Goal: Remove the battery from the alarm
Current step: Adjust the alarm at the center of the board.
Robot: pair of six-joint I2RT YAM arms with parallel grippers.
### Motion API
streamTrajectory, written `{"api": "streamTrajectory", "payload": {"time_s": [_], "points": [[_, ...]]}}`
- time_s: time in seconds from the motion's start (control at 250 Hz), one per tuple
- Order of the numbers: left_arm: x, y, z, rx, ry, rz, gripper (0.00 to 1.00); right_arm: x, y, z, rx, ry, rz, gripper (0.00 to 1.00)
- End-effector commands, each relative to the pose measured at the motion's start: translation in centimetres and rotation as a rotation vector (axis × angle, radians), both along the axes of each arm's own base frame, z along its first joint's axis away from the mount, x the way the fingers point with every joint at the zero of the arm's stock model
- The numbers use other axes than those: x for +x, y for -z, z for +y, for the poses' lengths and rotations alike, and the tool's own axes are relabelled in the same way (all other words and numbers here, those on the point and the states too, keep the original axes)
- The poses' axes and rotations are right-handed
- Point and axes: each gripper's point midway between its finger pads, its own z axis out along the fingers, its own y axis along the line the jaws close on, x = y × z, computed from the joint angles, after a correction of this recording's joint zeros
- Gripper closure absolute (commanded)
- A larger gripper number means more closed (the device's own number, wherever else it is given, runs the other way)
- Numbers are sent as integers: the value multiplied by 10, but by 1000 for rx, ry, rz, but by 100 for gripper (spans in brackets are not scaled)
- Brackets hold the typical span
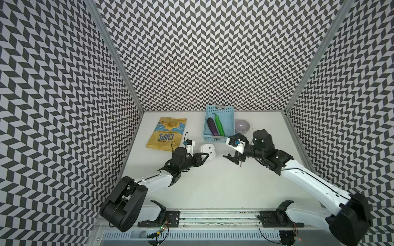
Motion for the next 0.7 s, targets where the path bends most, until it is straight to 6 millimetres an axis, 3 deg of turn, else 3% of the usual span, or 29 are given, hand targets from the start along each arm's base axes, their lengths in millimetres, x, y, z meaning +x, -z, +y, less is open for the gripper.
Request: {"api": "streamTrajectory", "payload": {"time_s": [0.0,0.156,0.345,0.461,0.597,0.697], "points": [[4,17,40,491,-140,-55,83,9,-44,-39,274,305,55,0],[1,9,46,855,-190,-135,84,13,-59,-111,414,694,53,0],[-4,5,31,1225,-187,-246,86,3,-70,-161,489,932,38,0],[-9,15,9,1380,-133,-311,86,-1,-72,-173,515,987,29,0],[-18,41,-18,1470,-44,-349,86,0,-65,-178,500,1020,40,0],[-22,58,-30,1510,-2,-355,77,1,-58,-179,479,1037,48,0]]}}
